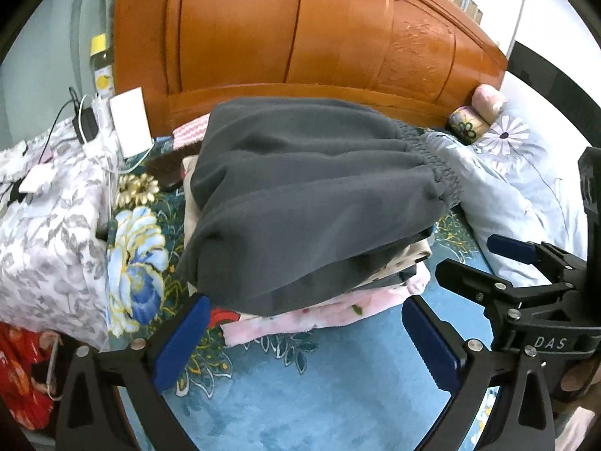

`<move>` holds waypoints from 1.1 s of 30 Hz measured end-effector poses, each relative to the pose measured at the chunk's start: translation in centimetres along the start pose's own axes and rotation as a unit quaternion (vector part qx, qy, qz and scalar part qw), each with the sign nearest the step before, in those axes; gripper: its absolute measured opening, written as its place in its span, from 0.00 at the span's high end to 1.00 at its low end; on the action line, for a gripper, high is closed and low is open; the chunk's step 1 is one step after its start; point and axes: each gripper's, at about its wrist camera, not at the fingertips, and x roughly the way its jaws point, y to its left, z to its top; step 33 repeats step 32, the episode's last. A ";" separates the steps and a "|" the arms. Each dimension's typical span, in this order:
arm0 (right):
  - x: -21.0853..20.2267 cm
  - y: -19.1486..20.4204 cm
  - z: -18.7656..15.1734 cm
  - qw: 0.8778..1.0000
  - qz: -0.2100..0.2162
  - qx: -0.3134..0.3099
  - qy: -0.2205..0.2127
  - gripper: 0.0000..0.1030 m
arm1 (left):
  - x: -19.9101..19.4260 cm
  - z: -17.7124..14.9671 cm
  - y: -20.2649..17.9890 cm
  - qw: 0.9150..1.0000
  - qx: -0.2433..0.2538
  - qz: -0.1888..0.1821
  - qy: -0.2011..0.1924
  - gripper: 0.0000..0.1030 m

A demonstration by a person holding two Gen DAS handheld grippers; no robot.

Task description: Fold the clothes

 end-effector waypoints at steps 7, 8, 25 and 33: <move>0.9 0.5 -0.1 1.000 -0.018 -0.019 -0.007 0.03 | 1.2 -1.5 0.4 1.000 0.006 0.022 -0.012 0.00; 1.0 0.6 -0.1 1.000 -0.019 -0.021 -0.008 0.03 | 1.4 -1.7 0.5 1.000 0.004 0.023 -0.014 0.00; 2.3 1.7 0.3 0.998 -0.020 -0.062 0.004 0.03 | 3.1 -2.1 0.9 0.999 -0.005 0.041 -0.032 0.00; 2.4 1.5 0.3 0.998 -0.024 -0.061 0.008 0.03 | 3.4 -2.1 1.0 0.998 -0.010 0.050 -0.029 0.00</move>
